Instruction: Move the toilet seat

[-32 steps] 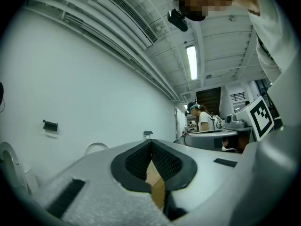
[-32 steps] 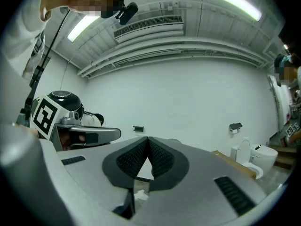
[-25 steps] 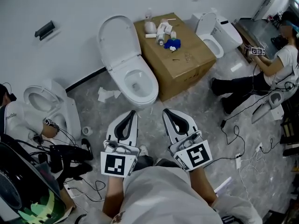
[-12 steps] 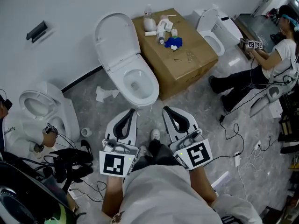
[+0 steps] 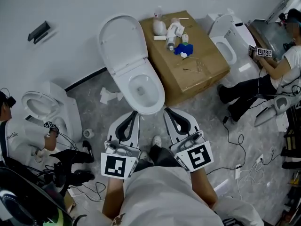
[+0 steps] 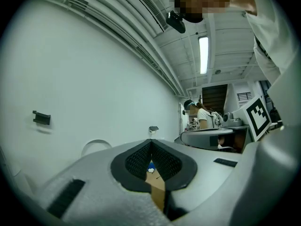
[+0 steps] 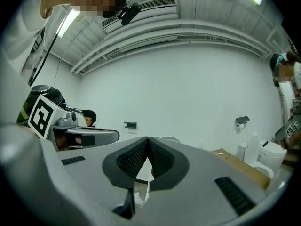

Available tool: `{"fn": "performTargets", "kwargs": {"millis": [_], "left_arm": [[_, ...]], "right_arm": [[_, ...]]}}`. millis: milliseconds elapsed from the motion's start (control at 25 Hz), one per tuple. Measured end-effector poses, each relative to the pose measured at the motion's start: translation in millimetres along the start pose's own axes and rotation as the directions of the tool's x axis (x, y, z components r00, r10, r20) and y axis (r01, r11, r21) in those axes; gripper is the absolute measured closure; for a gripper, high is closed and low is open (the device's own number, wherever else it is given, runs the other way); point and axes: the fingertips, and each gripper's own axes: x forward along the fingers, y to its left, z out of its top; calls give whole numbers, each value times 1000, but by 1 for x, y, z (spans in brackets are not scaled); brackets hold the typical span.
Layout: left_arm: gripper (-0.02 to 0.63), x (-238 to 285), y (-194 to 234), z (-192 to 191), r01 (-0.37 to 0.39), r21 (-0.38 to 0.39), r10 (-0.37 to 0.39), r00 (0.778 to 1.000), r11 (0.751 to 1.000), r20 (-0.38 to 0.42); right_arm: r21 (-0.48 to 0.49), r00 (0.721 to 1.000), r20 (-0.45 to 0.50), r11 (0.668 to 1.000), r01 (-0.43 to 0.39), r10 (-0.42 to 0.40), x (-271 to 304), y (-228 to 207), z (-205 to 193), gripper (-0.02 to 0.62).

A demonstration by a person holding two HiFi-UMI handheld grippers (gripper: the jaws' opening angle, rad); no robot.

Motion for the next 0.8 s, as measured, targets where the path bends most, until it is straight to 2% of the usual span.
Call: {"fn": "performTargets", "kwargs": {"millis": [400,800], "left_arm": [[597,53,7,-1,-59,7,59,998,998,-13],[597,96,43,-4,-48,3,48,999,999,4]], "right_arm": [[10,998,-8,998,-59,59,32,-50,-4,583],[-4,998,-17,998,-59,59,81,-73,-7,583]]}}
